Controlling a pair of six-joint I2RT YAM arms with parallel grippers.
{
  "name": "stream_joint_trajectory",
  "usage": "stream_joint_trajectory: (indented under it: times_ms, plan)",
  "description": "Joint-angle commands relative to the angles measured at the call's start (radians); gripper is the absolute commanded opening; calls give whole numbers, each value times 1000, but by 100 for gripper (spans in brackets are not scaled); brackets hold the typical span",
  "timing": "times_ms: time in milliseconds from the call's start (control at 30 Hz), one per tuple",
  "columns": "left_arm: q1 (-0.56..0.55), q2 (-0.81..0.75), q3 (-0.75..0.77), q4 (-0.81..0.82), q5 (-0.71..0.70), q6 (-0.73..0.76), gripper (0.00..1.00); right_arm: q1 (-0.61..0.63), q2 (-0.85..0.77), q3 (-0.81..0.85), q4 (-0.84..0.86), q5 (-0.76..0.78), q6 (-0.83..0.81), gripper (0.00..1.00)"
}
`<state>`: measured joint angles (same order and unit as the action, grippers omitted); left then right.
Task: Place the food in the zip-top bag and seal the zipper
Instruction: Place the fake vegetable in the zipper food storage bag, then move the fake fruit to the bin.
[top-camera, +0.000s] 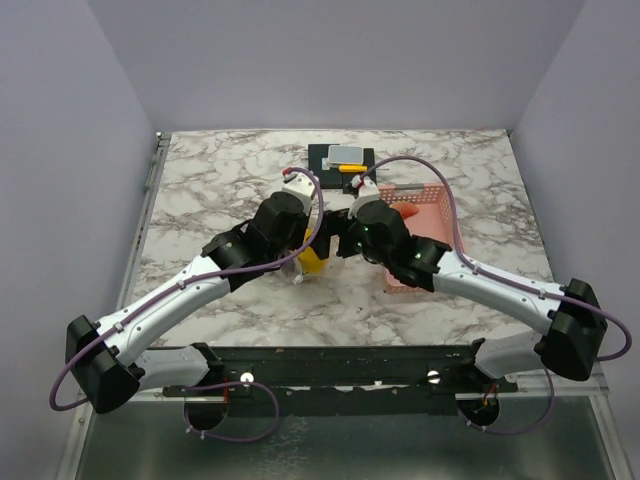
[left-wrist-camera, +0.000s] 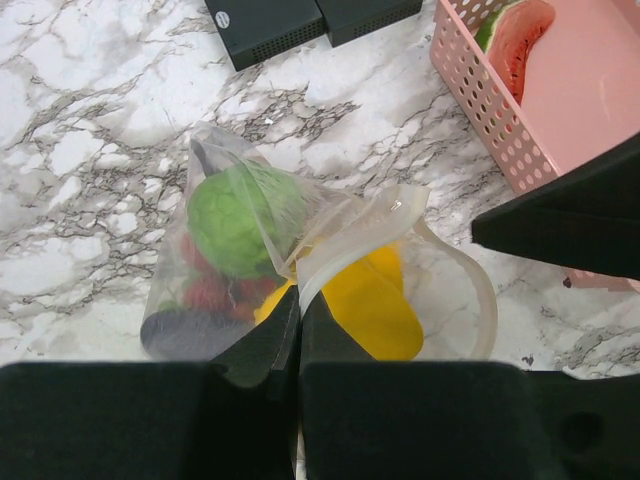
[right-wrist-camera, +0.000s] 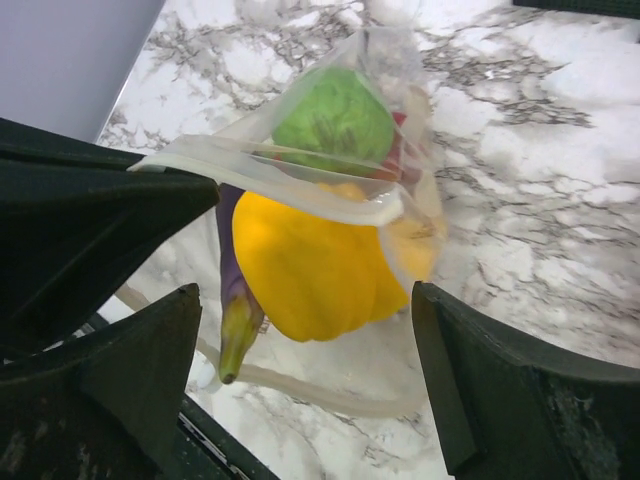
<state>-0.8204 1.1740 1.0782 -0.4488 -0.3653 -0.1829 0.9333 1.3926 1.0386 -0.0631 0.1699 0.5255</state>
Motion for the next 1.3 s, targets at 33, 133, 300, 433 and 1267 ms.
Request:
stream_joint_trajectory:
  times_ms: [33, 133, 300, 433, 1267]
  plan:
    - [-6, -29, -8, 46, 9, -15, 0, 7, -110, -22, -148, 158, 4, 89]
    - [-6, -31, -8, 46, 10, -16, 0, 7, -140, -11, -264, 264, 4, 88]
    - [-6, -27, -8, 45, 11, -16, 0, 0, -181, -11, -376, 379, 13, 87]
    - [-5, -25, -8, 46, 10, -16, 0, -1, -225, -42, -399, 378, 30, 87]
    - [-6, -18, -9, 44, 7, -10, 0, -579, 97, 25, -273, 184, -51, 85]
